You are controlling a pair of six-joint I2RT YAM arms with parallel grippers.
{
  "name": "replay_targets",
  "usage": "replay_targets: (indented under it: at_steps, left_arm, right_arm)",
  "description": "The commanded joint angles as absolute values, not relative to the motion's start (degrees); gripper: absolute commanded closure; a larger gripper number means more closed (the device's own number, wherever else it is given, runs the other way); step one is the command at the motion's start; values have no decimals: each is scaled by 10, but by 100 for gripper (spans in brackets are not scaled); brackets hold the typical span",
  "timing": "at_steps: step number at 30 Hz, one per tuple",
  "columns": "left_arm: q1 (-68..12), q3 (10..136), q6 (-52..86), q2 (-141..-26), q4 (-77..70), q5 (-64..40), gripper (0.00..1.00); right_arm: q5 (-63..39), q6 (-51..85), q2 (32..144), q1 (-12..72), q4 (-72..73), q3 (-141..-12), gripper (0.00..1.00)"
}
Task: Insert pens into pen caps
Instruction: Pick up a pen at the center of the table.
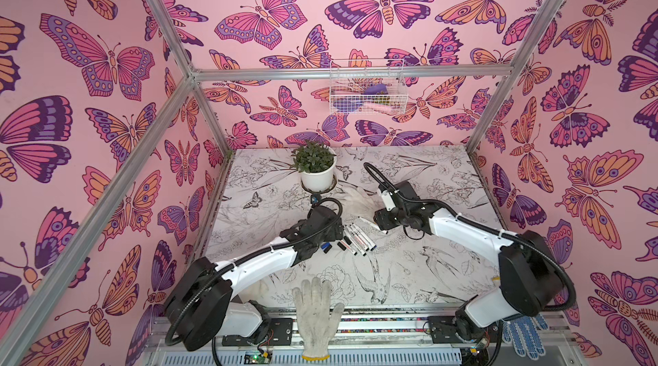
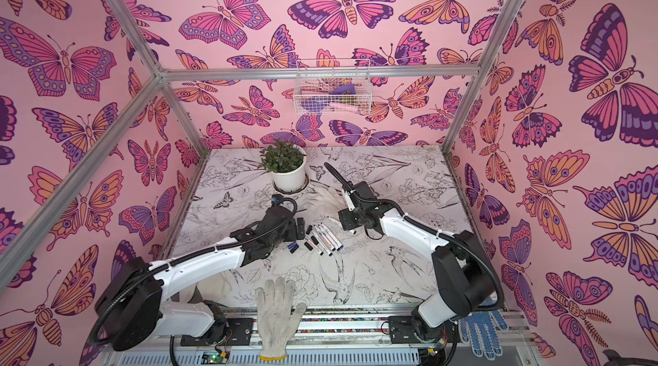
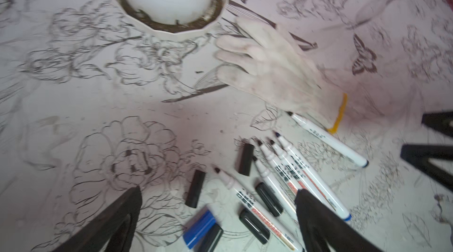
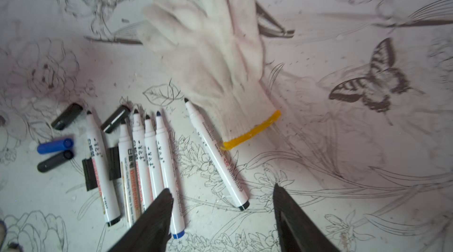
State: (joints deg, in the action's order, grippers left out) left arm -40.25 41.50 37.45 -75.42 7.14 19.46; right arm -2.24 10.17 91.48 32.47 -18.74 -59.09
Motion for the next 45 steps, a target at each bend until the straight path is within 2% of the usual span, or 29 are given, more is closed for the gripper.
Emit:
replay_targets:
  at_steps: [1, 6, 14, 23, 29, 35, 45]
  left_arm:
    - [-381, 392, 425, -735, 95, 228, 2]
    - [-368, 398, 412, -710, 102, 228, 2]
    - [-367, 416, 410, -748, 102, 207, 2]
    - [-367, 417, 411, -753, 103, 196, 2]
    - [-367, 417, 414, -757, 102, 192, 2]
    - [-368, 417, 416, -757, 101, 188, 2]
    - [-367, 408, 412, -745, 100, 194, 2]
  right_arm:
    - [-81, 83, 969, 327, -259, -650, 45]
    - [-88, 73, 1033, 339, -314, -698, 54]
    - [-18, 67, 1091, 349, -335, -733, 55]
    - [-14, 60, 1107, 356, -339, -741, 61]
    - [-9, 60, 1062, 356, -337, -752, 59]
    - [10, 45, 1106, 355, -359, -780, 52]
    - [-12, 41, 1140, 356, -366, -778, 51]
